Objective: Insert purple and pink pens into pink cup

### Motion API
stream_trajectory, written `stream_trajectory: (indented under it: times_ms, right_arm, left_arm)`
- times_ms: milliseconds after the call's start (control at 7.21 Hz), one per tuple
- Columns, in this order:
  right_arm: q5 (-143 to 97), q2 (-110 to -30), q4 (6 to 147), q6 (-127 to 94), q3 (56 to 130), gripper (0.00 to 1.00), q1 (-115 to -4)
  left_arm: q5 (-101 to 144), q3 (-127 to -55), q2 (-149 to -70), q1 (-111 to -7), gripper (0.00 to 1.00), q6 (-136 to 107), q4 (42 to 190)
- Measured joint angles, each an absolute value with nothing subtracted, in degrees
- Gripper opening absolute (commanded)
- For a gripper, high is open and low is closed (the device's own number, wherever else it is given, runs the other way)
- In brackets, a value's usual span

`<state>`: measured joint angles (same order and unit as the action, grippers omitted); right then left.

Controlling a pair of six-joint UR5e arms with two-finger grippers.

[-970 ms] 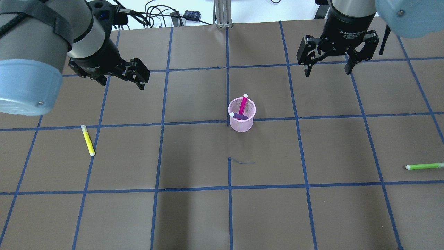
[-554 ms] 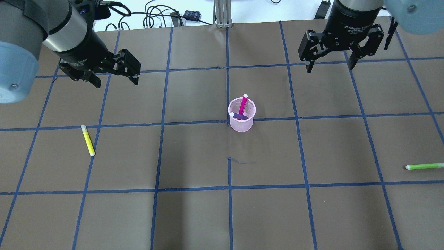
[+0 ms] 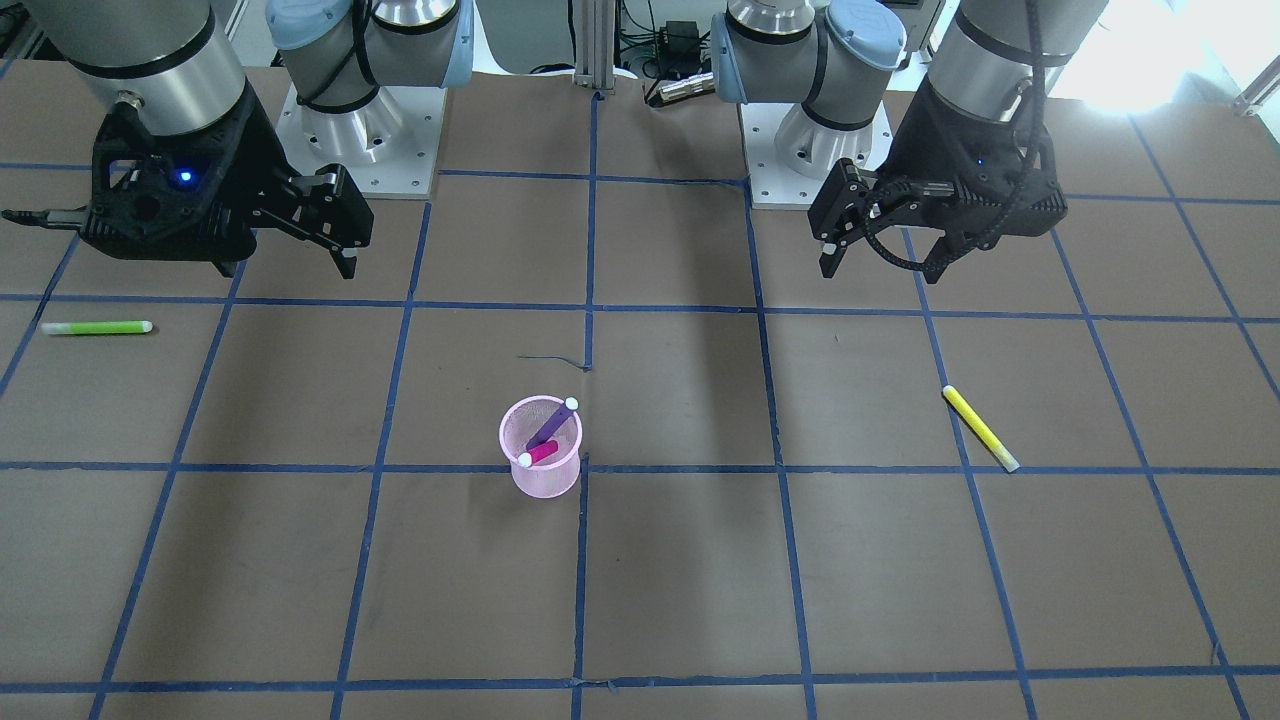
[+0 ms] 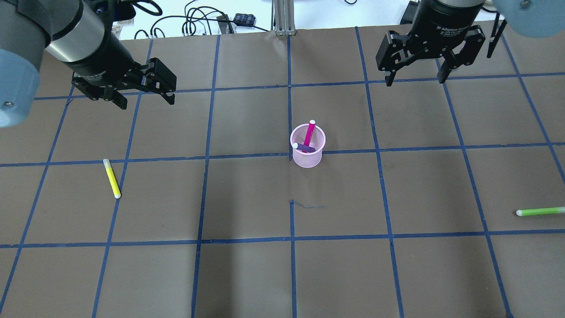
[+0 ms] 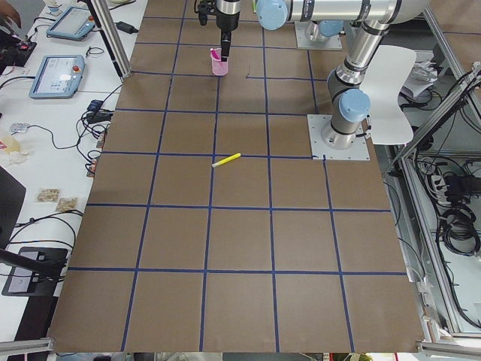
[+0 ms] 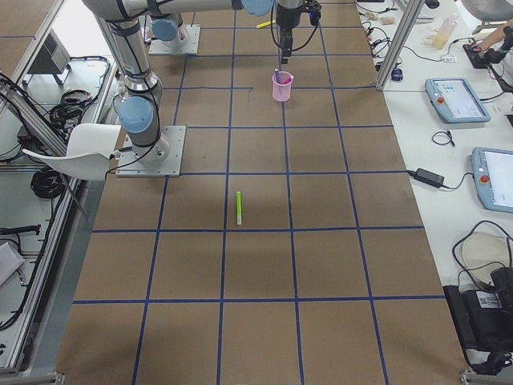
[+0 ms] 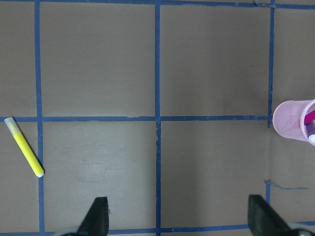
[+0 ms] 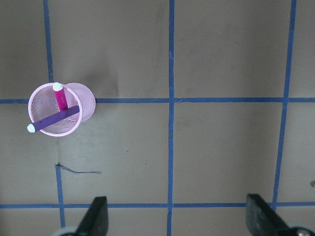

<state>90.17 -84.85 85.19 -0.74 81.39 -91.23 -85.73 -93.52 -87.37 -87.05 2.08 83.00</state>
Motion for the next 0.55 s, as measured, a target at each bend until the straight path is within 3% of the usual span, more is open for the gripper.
stream_trajectory:
  times_ms: [554]
  right_arm:
    - [90.1, -84.5, 85.8, -0.8, 81.5, 1.00, -91.2]
  left_arm:
    - [-85.6, -93.6, -87.4, -87.1, 1.00, 2.1, 83.0]
